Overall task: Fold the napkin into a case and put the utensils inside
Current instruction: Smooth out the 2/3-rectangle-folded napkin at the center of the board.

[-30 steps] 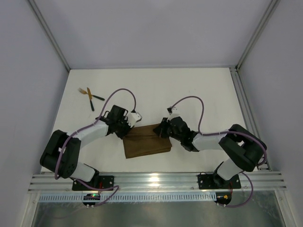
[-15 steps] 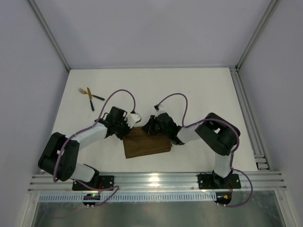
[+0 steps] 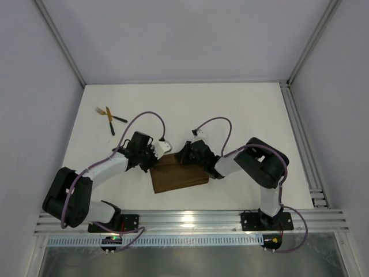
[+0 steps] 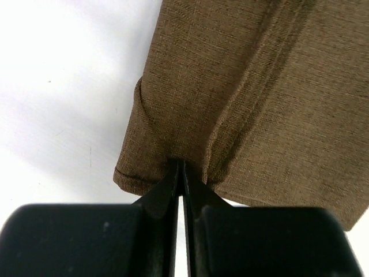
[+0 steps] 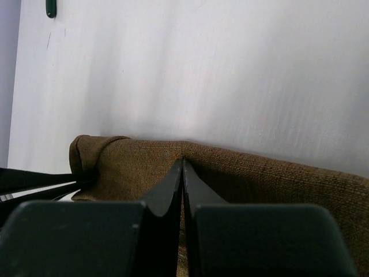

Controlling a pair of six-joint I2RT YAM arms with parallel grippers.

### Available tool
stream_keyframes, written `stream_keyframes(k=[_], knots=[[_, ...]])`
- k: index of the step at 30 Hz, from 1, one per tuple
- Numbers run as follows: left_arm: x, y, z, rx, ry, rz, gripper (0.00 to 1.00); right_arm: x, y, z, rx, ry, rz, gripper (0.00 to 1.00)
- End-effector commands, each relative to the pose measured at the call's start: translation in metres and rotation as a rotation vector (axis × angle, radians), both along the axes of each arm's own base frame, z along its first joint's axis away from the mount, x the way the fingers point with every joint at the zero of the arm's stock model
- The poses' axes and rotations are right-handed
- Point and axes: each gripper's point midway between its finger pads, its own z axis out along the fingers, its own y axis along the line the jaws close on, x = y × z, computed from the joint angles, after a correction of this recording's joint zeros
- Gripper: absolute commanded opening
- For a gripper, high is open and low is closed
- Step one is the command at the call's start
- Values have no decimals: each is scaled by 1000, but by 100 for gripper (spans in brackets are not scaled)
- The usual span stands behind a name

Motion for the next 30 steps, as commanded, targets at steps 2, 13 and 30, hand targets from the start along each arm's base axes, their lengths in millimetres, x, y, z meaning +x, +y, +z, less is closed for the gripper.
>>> stream_keyframes(k=[2,13,30], knots=[[-4,-12,20,-76,-14,-48,6,3,-12,-18,-64,16,-60,4],[-26,-1,-6,23,-23,-138,11,0,-11,-17,-50,15,-72,4],[-47,-40,28,-87,59,-244,8,7,-16,21,-49,-64,-16,4]])
